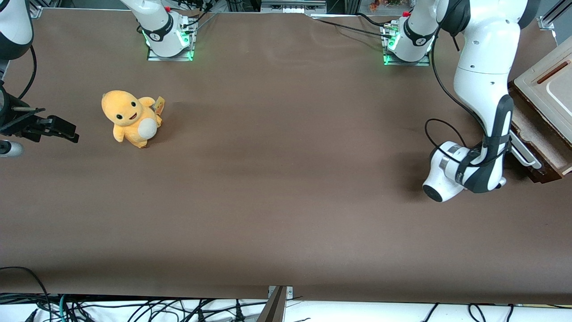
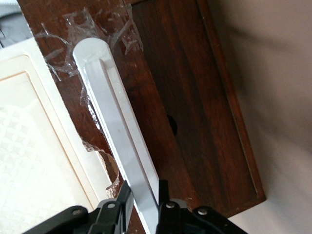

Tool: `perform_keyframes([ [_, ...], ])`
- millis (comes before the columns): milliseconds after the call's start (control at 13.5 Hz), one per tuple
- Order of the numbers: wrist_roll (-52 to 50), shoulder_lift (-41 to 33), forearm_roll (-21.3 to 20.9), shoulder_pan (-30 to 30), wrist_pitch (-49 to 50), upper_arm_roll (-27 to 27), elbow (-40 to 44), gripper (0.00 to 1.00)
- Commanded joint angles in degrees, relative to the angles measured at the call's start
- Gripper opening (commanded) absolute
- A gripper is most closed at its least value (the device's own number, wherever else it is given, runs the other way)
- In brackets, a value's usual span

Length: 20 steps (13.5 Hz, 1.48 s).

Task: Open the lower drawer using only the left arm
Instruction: 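Pull the handle with the left gripper, sliding the drawer out of the cabinet, then open the left gripper and lift it away from the handle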

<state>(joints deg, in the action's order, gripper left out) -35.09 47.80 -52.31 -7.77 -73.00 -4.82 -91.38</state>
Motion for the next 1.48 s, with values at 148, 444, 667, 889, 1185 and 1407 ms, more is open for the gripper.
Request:
perform_keyframes([
  [148,4.33,0.72,3.18,-1.55,1.46,-0.01,3.93,0.78],
  [444,8.43,-0.78,6.41,-1.72,1.72,0.78,9.18,1.00],
  [667,11.10,-3.41,16.59,-0.49,1.72,0.69,14.81,1.00],
  [889,14.51,-10.16,30.81,3.45,1.11,1.04,16.93,1.00],
  [1185,18.64,-13.95,49.19,8.20,-1.16,1.04,22.21,1.00],
  [1407,26.27,-20.52,55.73,15.99,-5.91,5.92,19.94,1.00],
])
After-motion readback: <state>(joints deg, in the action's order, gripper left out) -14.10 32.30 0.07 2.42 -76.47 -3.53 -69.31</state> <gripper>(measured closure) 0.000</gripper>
